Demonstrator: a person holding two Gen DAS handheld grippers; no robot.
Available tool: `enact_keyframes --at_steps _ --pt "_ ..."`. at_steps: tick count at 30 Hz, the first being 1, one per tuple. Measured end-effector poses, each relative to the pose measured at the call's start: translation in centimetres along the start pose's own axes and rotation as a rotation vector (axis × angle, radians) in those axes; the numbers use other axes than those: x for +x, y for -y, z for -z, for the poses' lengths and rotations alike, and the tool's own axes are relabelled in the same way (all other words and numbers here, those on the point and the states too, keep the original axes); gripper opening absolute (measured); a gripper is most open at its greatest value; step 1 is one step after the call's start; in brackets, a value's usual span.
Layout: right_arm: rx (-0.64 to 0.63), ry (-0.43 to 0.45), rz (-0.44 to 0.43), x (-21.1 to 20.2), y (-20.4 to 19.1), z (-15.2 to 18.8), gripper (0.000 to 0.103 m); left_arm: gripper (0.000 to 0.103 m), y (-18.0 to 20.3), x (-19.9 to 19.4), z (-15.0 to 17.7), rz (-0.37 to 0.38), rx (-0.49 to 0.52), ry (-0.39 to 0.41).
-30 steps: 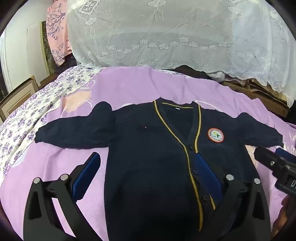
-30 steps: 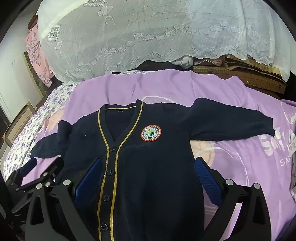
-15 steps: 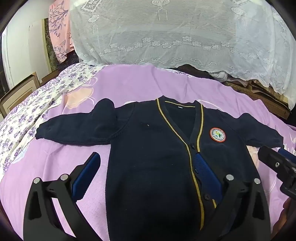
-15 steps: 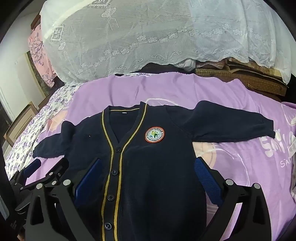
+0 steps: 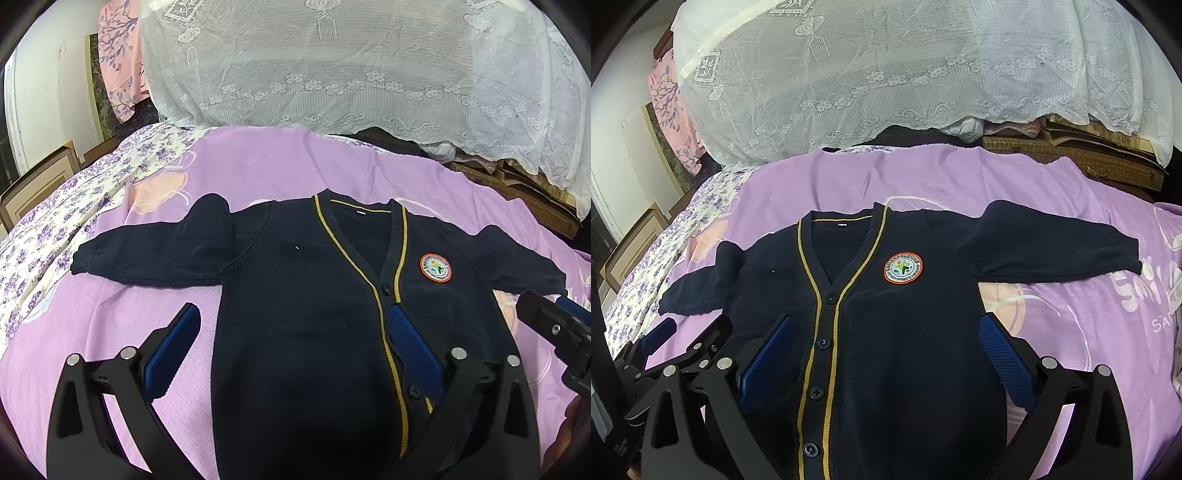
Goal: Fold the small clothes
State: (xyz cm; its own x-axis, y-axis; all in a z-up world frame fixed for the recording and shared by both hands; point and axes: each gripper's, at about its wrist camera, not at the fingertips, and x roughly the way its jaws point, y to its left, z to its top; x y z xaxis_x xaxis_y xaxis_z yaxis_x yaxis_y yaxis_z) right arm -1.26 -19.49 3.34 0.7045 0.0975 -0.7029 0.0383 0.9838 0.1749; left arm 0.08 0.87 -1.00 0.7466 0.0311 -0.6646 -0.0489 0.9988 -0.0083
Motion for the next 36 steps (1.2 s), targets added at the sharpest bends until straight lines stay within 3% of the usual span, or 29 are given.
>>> enact_keyframes --at_steps 36 --pt "0.004 0.003 -0.006 -0.14 -0.19 -0.03 0.1 0.099 -0.11 0.21 0.38 0.007 -0.011 -0.017"
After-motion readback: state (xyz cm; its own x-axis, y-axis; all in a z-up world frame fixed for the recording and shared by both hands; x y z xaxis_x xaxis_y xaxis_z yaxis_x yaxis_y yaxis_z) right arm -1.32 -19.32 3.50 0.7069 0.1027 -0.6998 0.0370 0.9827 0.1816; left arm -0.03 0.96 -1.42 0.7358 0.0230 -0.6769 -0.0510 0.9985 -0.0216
